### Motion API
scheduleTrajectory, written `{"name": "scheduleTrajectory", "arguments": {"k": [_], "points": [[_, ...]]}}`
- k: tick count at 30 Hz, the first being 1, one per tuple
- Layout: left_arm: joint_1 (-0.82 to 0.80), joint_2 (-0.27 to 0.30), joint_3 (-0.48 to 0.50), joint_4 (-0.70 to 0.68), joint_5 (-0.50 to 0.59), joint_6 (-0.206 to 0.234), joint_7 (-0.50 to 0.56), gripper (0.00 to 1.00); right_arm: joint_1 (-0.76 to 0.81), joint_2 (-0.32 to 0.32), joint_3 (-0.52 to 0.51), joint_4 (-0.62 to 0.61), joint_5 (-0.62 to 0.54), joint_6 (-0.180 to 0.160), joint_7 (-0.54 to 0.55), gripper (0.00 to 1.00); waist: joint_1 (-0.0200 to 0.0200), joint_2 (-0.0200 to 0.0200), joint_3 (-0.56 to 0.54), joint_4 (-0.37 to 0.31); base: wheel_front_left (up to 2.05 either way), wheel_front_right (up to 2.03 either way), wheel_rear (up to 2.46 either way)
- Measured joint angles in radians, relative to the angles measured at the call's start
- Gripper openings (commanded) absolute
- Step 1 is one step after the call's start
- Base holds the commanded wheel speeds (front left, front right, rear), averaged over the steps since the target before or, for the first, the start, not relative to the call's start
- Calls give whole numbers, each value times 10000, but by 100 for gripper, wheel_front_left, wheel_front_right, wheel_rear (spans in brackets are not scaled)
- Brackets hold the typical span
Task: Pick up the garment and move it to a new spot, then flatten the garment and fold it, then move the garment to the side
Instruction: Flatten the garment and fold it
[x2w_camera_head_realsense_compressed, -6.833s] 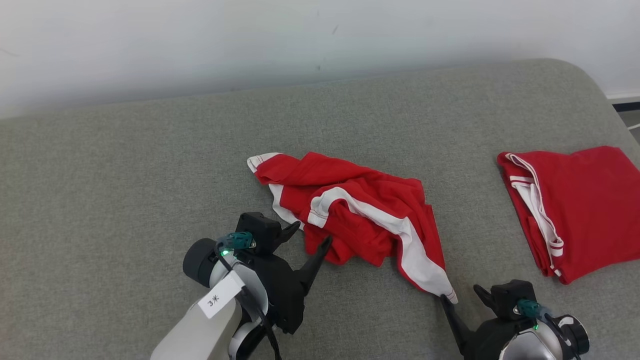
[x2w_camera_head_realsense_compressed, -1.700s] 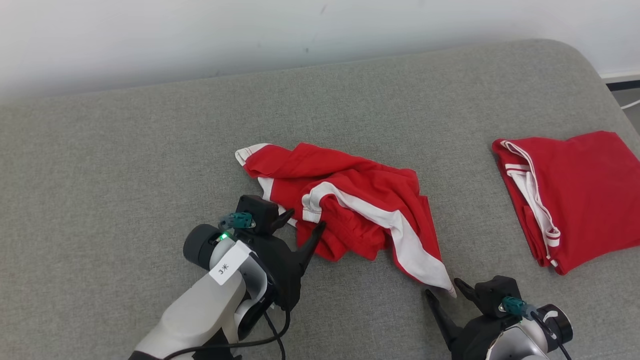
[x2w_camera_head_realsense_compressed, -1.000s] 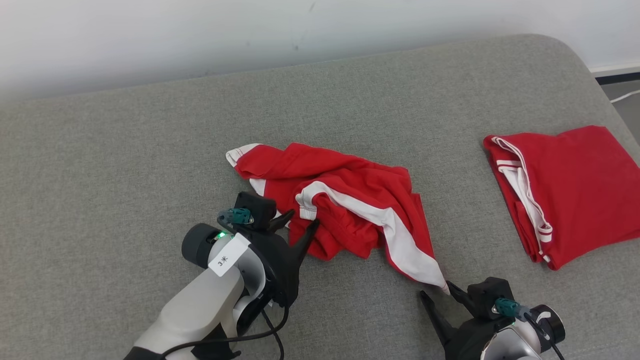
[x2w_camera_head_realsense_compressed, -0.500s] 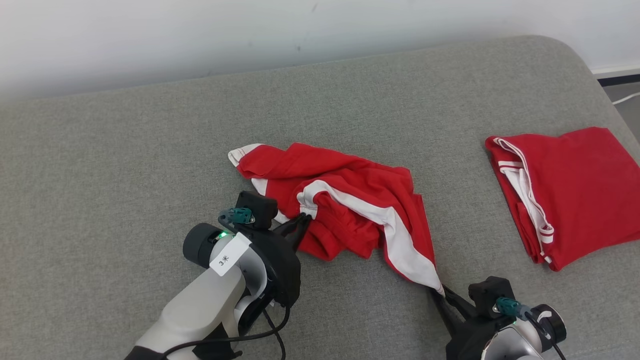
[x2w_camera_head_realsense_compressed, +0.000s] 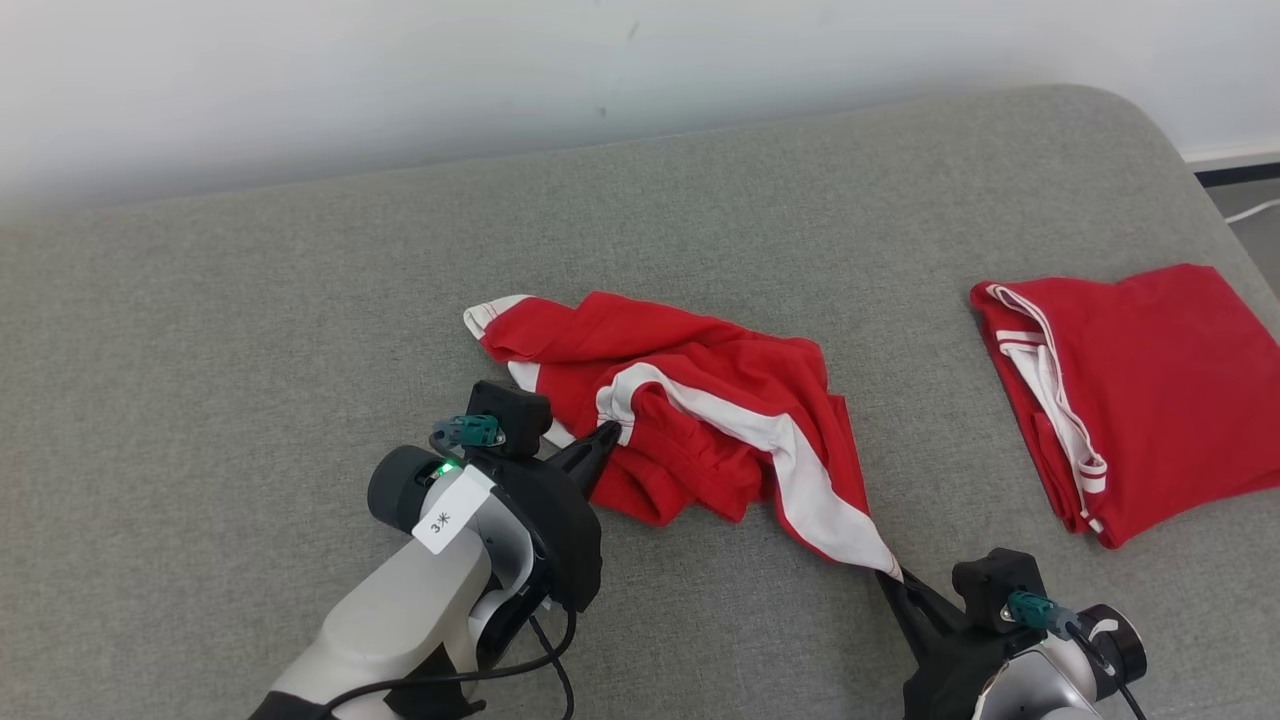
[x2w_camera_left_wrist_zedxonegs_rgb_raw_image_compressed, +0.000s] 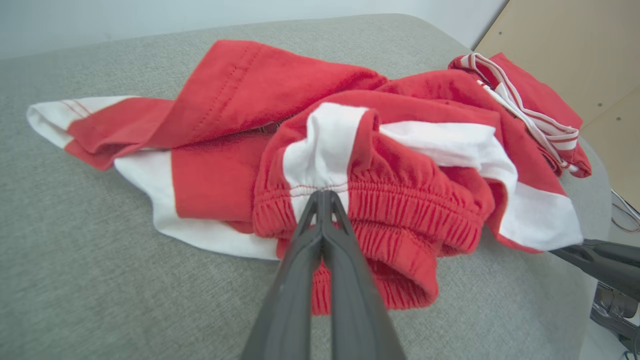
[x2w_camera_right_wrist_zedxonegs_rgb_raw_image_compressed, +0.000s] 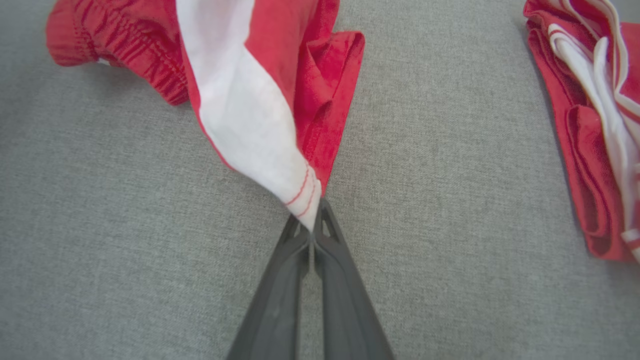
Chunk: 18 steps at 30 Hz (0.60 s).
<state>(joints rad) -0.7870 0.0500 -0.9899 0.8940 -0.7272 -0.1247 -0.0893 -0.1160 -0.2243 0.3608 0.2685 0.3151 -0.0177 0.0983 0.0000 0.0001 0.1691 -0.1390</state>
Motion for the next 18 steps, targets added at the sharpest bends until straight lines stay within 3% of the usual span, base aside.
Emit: {"name": "scheduleTrajectory", "arguments": {"k": [4,5,6,7,8,9,13,18], "points": [[7,12,15,10,-90,0,-98,0,12,-35,-17,0,0,-12,-44,0,0,0,-97,73,0,0,0],[24,23,48,17,-192,0,-123,0,16,-46,-17,-4,0,-12,-63,64,0,0,-124,88,0,0,0],[61,36,121,15,-366,0,-173,0,26,-59,-25,-8,0,-15,-73,100,-1,0,-147,101,0,0,0],[107,35,230,15,-525,0,-176,31,33,-63,-48,-12,0,-58,-75,100,-1,-1,-166,111,0,0,0],[187,25,458,15,-702,0,-219,85,40,-81,-73,-12,0,-86,-75,100,-1,-1,-183,119,0,0,0],[299,8,698,27,-988,0,-268,100,51,-109,-94,-13,0,-86,-77,100,0,0,-201,129,0,0,0],[744,21,1152,79,-1812,0,-128,100,82,-184,-165,-36,2,-100,-105,100,-1,-1,-274,174,0,0,0],[850,0,1131,58,-1896,0,182,100,192,-209,-184,-73,2,-173,-109,100,0,0,-351,213,0,0,0]]}}
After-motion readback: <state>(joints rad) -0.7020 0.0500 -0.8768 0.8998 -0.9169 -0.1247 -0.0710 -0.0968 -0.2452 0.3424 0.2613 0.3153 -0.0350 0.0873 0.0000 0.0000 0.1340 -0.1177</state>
